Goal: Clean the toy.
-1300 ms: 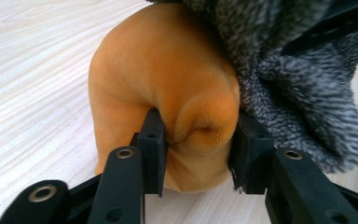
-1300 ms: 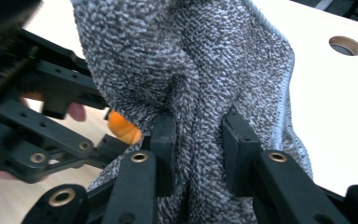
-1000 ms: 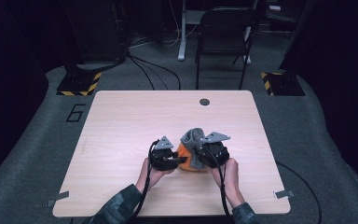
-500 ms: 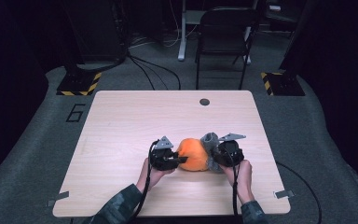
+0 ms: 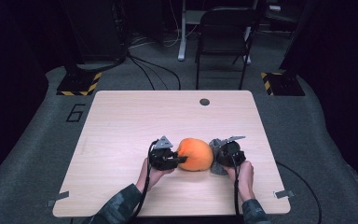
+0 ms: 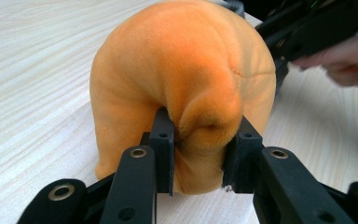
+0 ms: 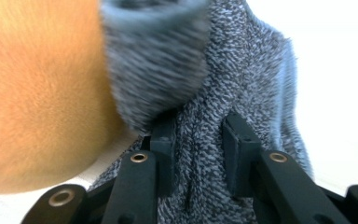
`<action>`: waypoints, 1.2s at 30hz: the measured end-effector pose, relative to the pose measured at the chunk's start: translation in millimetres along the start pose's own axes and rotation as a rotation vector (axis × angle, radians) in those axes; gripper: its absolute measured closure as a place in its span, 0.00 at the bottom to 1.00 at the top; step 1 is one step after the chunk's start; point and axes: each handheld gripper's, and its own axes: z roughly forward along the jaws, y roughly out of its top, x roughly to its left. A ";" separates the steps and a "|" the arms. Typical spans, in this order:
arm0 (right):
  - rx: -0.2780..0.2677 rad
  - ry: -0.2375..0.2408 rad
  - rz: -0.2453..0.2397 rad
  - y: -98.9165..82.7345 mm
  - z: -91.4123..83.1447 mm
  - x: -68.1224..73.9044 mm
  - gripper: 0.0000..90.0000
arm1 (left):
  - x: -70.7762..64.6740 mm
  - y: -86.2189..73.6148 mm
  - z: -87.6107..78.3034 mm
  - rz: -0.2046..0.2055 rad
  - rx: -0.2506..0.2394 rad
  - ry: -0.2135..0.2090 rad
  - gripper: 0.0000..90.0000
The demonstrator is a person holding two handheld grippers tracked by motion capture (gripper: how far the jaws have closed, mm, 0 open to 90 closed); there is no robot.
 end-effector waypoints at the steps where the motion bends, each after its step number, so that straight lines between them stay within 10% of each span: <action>1: -0.016 0.001 0.015 1.5 -6.5 -1.8 0.77 | 0.1 0.1 0.0 0.000 -0.001 0.000 0.76; 9: -0.260 0.092 -0.073 30.5 -75.8 31.4 0.77 | -2.5 0.3 0.6 0.008 0.001 0.003 0.76; 13: -0.308 0.156 -0.155 43.2 -73.8 69.2 0.77 | -7.8 0.5 1.2 0.053 0.005 0.018 0.76; 17: -0.274 0.108 -0.211 45.3 -54.6 83.8 0.77 | -9.5 -0.6 1.0 0.074 0.018 0.028 0.77; 36: -0.114 -0.026 -0.073 12.2 -27.6 17.1 0.77 | -4.2 -1.2 1.0 0.028 0.004 0.006 0.76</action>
